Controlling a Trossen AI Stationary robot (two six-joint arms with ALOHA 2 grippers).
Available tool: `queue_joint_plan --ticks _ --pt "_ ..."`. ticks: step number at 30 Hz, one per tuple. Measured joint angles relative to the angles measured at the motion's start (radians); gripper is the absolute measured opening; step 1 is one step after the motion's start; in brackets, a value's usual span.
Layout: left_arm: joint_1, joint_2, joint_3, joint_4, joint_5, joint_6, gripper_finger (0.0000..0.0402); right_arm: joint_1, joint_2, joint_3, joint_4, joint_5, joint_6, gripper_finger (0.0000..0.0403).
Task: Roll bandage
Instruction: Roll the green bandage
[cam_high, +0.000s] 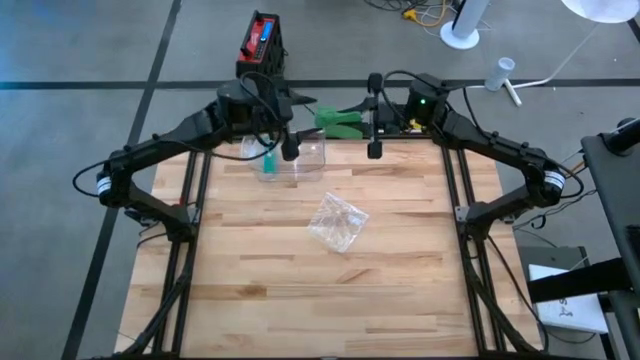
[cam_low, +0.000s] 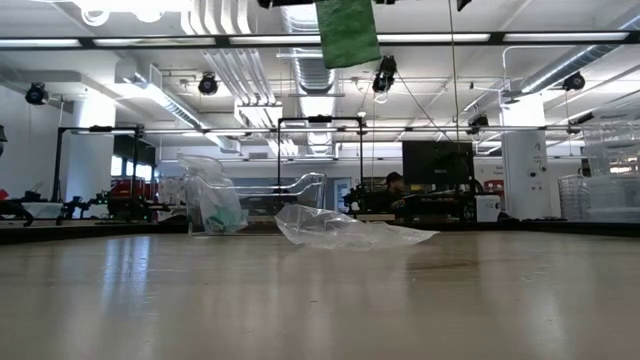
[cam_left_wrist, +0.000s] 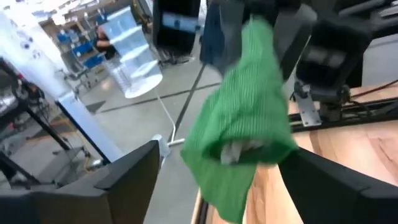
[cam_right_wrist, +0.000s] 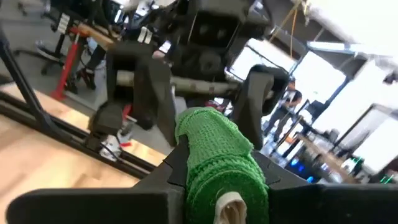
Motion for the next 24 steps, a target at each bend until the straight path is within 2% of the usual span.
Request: queue_joint_plan --ticks 3,8,13,19,24 --pt "-0.001 0.002 0.049 -0.044 0.003 0.009 0.0321 0.016 0.0 -0.005 0.002 0.027 -0.091 0.0065" --pt "0.0 0.004 0.088 -0.06 0.008 -0.026 0.0336 0.062 0.0 -0.019 0.016 0.151 -0.282 0.0065" --pt "0.0 0.007 0.092 -0.083 0.05 -0.045 0.0343 0.094 0.0 -0.034 0.078 0.175 -0.38 0.0065" --pt "0.005 0.037 0.089 -0.094 0.125 -0.053 0.0326 0.108 0.0 -0.039 0.086 0.175 -0.409 0.0065" --pt "0.009 0.052 0.089 -0.091 0.167 -0.057 0.0291 0.108 0.0 -0.054 0.083 0.175 -0.41 0.0065"
